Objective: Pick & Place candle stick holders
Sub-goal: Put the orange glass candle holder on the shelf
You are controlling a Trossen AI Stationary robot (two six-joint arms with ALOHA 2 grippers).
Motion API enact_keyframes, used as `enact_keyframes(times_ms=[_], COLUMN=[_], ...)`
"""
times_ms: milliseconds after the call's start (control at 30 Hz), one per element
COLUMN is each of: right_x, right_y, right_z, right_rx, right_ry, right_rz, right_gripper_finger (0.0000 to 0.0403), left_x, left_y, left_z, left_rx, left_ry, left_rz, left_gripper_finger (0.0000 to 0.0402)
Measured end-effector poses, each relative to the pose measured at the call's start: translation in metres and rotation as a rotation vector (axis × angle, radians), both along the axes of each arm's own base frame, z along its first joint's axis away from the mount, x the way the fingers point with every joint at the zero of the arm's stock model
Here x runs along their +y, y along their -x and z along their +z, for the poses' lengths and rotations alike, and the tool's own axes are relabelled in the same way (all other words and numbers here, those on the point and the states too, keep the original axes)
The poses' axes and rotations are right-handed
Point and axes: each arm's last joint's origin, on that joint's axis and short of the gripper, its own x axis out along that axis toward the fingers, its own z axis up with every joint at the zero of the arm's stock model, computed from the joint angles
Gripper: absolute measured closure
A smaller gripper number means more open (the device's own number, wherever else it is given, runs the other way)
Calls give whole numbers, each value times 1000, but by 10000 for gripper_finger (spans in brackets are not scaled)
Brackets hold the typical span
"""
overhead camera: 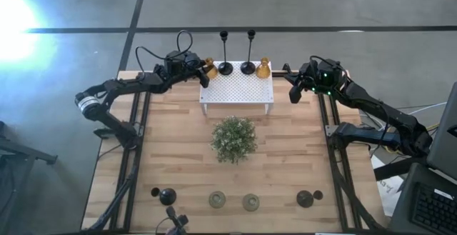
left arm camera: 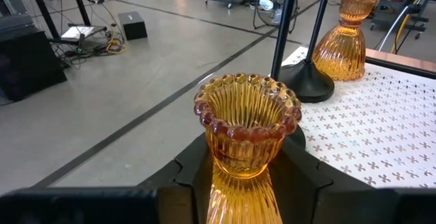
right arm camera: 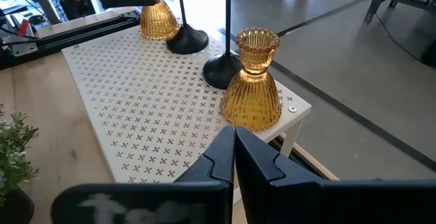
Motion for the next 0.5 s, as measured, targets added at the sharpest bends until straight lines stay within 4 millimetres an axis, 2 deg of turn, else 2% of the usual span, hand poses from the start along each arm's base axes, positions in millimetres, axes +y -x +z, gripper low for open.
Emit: enact_keyframes(times_ms=[500], right_x=[0], right_y=[0], right_z=[0], right_rx=[0], right_ry=[0], right_rz=[0], right_gripper_finger=[394], left_x=[-2], left_y=[2], left_z=[2], left_rx=[-15], left_ry=[28], left_rz=[-8], left_gripper_finger=[244])
